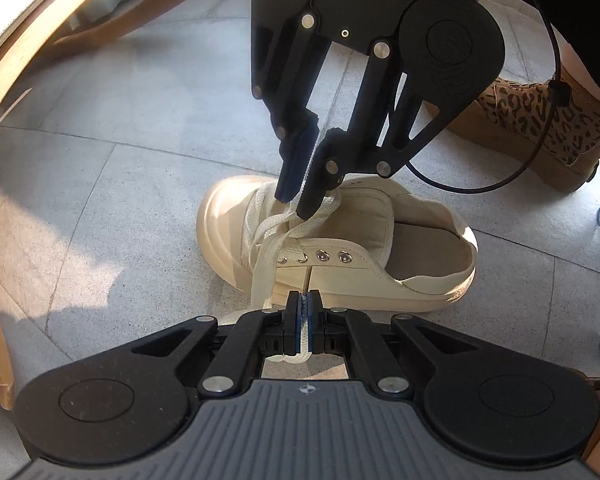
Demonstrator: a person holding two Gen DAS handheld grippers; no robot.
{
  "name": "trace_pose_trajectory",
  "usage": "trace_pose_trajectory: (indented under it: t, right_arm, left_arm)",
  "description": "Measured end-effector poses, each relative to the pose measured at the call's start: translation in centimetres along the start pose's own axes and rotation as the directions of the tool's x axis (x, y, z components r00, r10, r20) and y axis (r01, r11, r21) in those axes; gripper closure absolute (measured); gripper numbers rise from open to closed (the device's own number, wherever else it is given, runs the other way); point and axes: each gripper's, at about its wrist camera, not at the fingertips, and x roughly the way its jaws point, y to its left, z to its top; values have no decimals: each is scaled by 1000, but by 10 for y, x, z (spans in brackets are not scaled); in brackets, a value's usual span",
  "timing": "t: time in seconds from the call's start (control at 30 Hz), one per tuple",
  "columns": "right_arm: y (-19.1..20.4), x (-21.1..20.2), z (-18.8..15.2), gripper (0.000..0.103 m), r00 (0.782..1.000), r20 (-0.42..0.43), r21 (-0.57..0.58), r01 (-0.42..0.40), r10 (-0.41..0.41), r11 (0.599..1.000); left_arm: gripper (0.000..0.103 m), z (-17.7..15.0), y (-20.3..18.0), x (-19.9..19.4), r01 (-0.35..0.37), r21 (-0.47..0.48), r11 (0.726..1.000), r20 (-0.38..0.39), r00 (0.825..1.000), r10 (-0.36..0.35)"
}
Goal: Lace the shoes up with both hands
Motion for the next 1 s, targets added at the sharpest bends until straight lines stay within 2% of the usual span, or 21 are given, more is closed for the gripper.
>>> trace_pose_trajectory:
  t: [0.2,0.47,0.87,1.0]
  right_arm:
    - [15,1,-8,94,999,-27,-73,-36,35,997]
    - [21,-2,-15,94,998,-31,-66,-58,56,996]
    - [22,-4,-18,93,997,-27,-68,-69,68,995]
    - [32,-1,-19,93,994,-22,-144,-108,106,984]
  left_arm:
    - [101,7,-2,18,27,37,999,-37,999,-26]
    - [101,8,-3,29,29,84,996,-87,996,-22]
    - [101,15,-3,30,39,104,994,-65,997,-33]
    - [101,17,-4,32,43,123,991,-63,997,-36]
